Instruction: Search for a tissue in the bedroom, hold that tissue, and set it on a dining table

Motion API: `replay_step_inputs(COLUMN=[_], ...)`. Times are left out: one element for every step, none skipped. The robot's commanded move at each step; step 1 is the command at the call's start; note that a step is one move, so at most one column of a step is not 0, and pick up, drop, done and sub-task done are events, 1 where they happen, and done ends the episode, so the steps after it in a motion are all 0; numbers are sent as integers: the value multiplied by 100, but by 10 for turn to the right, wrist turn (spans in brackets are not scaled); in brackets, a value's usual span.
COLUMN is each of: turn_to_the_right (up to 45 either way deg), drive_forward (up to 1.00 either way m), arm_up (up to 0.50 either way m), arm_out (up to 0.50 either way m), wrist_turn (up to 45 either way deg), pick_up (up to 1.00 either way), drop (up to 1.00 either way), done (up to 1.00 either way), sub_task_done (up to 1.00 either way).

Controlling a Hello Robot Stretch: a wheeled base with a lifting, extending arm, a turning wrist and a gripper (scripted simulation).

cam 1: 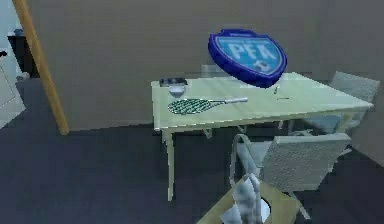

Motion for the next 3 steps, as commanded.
replay_step_inputs(turn_to_the_right=[0, -210, 0], drive_forward=[50, 0, 30], arm_up=[0, 0, 0], arm_out=[0, 0, 0], wrist_turn=[0, 0, 0], pick_up=[0, 0, 0], drop=[0, 0, 0], done=[0, 0, 0], sub_task_done=[0, 0, 0])
